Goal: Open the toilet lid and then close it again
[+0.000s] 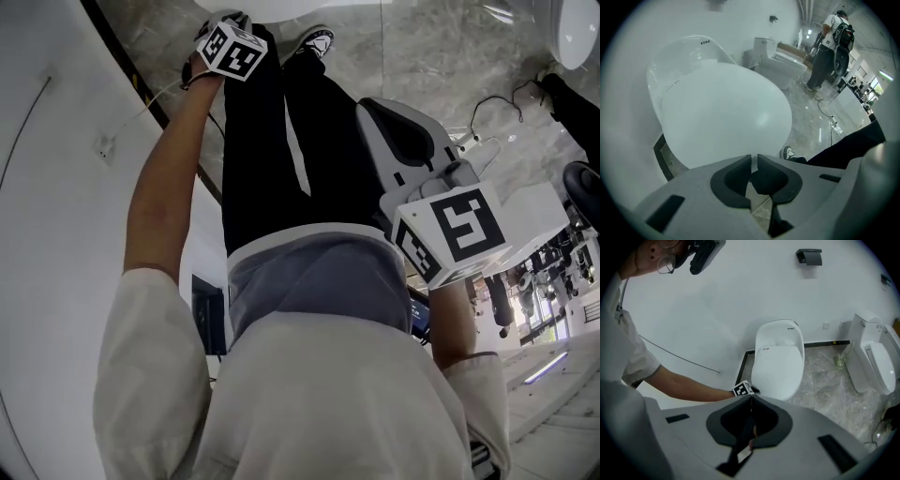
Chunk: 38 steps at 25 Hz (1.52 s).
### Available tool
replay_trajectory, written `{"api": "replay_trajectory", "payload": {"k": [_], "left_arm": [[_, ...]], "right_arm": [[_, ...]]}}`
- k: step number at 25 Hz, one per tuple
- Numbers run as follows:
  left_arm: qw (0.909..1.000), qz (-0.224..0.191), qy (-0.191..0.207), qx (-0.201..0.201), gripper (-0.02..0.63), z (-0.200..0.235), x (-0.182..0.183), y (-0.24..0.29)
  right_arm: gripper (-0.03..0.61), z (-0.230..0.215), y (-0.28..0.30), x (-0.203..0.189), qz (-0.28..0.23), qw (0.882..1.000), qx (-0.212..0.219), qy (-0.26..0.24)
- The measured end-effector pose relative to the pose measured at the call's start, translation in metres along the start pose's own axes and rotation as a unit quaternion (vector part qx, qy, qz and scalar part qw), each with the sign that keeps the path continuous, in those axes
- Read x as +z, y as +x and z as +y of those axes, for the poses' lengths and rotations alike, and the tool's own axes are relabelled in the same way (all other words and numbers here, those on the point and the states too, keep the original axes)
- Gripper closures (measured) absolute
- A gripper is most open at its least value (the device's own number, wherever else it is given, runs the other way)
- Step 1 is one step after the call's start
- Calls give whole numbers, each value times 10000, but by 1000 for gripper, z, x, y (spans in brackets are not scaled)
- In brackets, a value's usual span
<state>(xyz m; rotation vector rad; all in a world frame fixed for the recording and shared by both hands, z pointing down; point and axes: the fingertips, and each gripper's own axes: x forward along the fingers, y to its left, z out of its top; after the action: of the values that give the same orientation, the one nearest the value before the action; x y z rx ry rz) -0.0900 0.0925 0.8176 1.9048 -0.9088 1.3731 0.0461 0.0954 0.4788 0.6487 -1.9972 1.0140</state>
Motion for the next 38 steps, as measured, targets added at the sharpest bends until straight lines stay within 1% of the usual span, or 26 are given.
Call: {"api": "replay_trajectory", "payload": {"k": [3,5,8,13,15,17,21,25,28,30,33,38], "left_arm": [[9999,46,114,98,574,-2,-1,3],[9998,88,105,155,574,-4,-2,5],[9996,136,-40,237,574,-1,-3,6],[9988,193,-348,296,575,1,-2,1],[9977,233,-547,322,588,1,-3,-3],[9953,255,-876,333,592,1,-2,-7],[9867,267,-1573,320,592,0,-1,-19],[9808,244,-1915,294,592,-2,1,-35],[9772,147,-2101,254,592,-6,7,-53],[9730,29,-2294,232,592,-7,14,-70],[9669,-284,-2521,279,592,-3,30,-109],[9601,-815,-2656,327,592,2,60,-165]], "right_arm": [[568,-2,0,-3,-53,9999,-26,119],[568,-2,-3,-6,-88,9998,-34,200],[568,-4,-4,-7,-146,9996,-10,243],[568,-8,-11,-5,-232,9996,22,139],[568,-12,-17,-3,-278,9996,31,88],[568,-17,-23,0,-322,9995,34,32],[568,-23,-34,8,-425,9990,90,-68],[568,-25,-40,14,-518,9985,161,-113],[569,-26,-47,19,-555,9982,148,-191],[569,-27,-54,23,-563,9980,95,-255],[569,-22,-68,36,-633,9975,45,-311],[569,-17,-82,58,-799,9960,44,-404]]}}
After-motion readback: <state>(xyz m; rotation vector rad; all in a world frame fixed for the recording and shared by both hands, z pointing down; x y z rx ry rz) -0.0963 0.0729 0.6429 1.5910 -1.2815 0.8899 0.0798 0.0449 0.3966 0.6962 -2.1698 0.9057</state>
